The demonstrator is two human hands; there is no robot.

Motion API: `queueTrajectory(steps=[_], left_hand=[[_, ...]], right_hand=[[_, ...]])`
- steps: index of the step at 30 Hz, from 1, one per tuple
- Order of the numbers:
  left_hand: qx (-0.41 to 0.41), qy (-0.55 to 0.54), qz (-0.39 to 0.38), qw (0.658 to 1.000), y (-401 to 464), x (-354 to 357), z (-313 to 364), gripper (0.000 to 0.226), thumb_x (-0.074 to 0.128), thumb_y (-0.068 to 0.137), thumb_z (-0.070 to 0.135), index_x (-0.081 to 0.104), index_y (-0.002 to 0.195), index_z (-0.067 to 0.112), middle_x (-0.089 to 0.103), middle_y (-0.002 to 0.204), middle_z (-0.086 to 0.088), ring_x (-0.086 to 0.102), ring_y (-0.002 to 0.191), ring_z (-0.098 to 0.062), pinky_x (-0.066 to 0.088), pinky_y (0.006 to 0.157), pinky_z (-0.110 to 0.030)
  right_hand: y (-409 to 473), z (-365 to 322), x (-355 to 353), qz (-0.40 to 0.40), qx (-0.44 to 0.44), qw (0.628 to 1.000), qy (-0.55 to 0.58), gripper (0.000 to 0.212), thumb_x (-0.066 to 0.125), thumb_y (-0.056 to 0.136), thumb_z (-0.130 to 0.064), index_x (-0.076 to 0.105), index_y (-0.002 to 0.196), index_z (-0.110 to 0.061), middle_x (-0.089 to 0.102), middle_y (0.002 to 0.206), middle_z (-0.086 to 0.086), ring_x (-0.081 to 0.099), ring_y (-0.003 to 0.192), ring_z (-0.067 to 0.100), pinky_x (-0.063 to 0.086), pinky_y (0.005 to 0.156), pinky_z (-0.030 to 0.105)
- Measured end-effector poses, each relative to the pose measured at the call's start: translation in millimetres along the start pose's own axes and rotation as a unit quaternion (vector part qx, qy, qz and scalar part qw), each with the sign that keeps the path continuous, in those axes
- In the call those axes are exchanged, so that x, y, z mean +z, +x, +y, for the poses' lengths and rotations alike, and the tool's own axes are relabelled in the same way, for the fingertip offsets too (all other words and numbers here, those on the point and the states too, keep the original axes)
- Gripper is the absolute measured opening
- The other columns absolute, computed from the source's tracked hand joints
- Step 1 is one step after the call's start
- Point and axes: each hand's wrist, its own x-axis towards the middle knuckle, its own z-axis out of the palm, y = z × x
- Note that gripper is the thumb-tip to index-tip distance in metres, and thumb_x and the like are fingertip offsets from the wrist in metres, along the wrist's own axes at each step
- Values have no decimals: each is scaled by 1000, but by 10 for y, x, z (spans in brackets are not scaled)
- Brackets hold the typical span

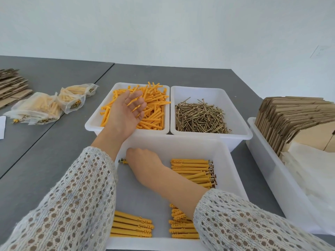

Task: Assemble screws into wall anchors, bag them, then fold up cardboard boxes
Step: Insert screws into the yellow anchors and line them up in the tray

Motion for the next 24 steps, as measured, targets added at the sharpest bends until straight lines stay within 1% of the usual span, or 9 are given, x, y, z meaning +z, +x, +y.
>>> queueTrajectory(steps=[6,10,12,14,16,17,20,22,24], left_hand=[[25,52,20,998,18,44,-20,21,55,97,31,70,98,17,65,79,3,63,78,-13,47,69,-25],[141,228,77,960,29,126,-130,20,54,93,13,70,83,19,64,73,2,61,75,-13,46,71,-29],[239,384,62,890,12,110,-198,26,49,94,4,70,87,17,64,80,-1,59,77,-15,46,72,-25],[316,559,18,767,0,69,-252,30,47,94,-3,71,98,14,63,94,-6,56,89,-19,44,76,-23],[324,696,-2,640,1,9,-292,34,47,94,-2,70,111,17,58,105,-7,49,104,-26,41,86,-37],[296,738,11,606,-1,-10,-301,34,48,96,4,68,118,22,57,111,-6,46,111,-28,39,90,-43],[164,802,15,574,8,-23,-280,34,42,101,31,62,129,34,57,127,-1,46,121,-29,37,96,-46],[103,828,-39,550,5,1,-260,38,32,103,40,63,124,38,60,123,0,56,110,-29,41,89,-44],[87,829,-65,549,-4,31,-238,40,29,102,40,66,118,36,60,117,2,60,102,-29,43,85,-41]], right_hand=[[7,24,-207,-11,-17,999,-29,27,48,100,-11,47,126,-5,60,116,11,62,103,31,40,68,33],[-30,350,-775,-24,-12,992,125,18,50,98,-20,57,85,-10,62,73,4,58,70,20,43,59,30],[-50,620,-902,119,56,966,223,22,49,94,-15,54,74,-8,61,69,8,56,66,24,46,61,34],[-69,970,-861,281,165,927,184,21,44,96,-18,50,78,-9,56,73,7,52,69,26,41,61,34],[-128,1343,-722,279,272,914,113,17,40,97,-19,50,87,-10,54,82,8,51,77,27,43,67,35],[-153,1486,-660,219,317,917,100,16,40,96,-21,49,91,-9,54,87,9,50,82,28,45,73,36],[-148,1638,-562,48,399,911,91,32,38,90,-30,56,107,-10,60,108,13,55,98,32,44,86,40],[-98,1626,-568,-3,407,908,97,49,36,91,-33,52,130,-10,50,137,17,51,119,35,41,97,45],[-50,1632,-582,-23,397,910,117,50,35,93,-35,49,134,-10,50,138,14,50,120,32,40,104,46]])
